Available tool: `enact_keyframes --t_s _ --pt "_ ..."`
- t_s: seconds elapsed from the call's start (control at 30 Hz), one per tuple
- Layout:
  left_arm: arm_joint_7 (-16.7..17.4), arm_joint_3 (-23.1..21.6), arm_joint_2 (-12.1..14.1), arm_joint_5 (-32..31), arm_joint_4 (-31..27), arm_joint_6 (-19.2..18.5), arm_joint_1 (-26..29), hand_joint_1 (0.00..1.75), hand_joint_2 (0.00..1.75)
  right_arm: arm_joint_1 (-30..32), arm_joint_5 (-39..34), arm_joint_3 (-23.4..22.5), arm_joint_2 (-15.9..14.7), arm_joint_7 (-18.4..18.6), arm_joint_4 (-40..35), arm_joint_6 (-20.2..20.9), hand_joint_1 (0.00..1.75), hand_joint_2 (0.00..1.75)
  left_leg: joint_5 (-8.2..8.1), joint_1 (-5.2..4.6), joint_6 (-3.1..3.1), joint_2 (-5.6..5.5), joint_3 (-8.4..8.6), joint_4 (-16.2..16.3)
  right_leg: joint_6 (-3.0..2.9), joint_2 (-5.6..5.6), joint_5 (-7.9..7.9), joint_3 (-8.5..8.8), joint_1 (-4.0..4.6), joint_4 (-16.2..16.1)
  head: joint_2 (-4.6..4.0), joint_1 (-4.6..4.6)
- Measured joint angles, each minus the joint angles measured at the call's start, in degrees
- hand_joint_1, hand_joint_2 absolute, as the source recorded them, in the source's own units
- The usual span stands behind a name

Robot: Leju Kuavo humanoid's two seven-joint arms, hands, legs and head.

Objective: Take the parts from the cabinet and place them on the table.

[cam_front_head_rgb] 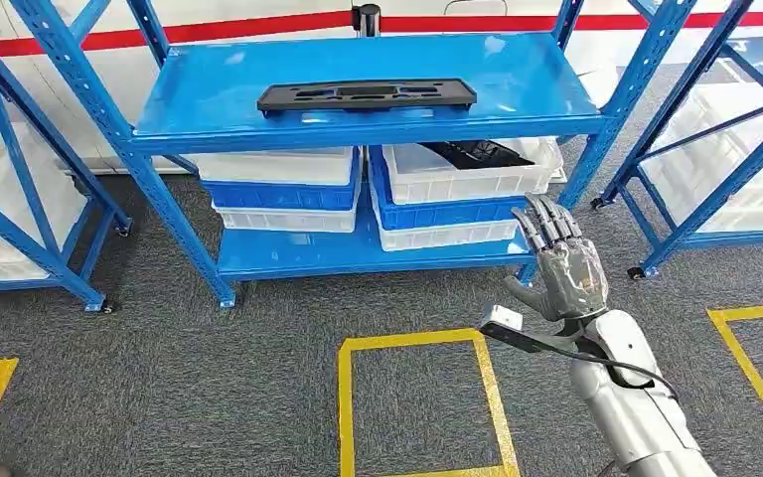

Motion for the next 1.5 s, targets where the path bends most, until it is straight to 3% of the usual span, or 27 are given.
enact_keyframes --t_s 0.8,1.5 --pt "2.82 0.33 0.2 -2.89 0.22 0.5 -0.1 0.0 0.0 3.17 0.96 -0.92 0.04 1.01 -1.6 0.61 0.0 1.75 -0.01 -0.36 0.06 -0.01 -0.02 0.01 0.04 0.0 0.02 -0.06 -0.14 -0.01 0.0 -0.02" --pt "3.01 0.61 0.57 -3.08 0.24 0.55 -0.1 0.0 0.0 5.15 1.53 -1.99 -0.07 0.92 -4.11 0.7 0.0 1.75 -0.01 -0.36 0.06 -0.03 -0.03 0.01 0.05 0.0 0.02 -0.05 -0.14 -0.01 0.02 -0.02"
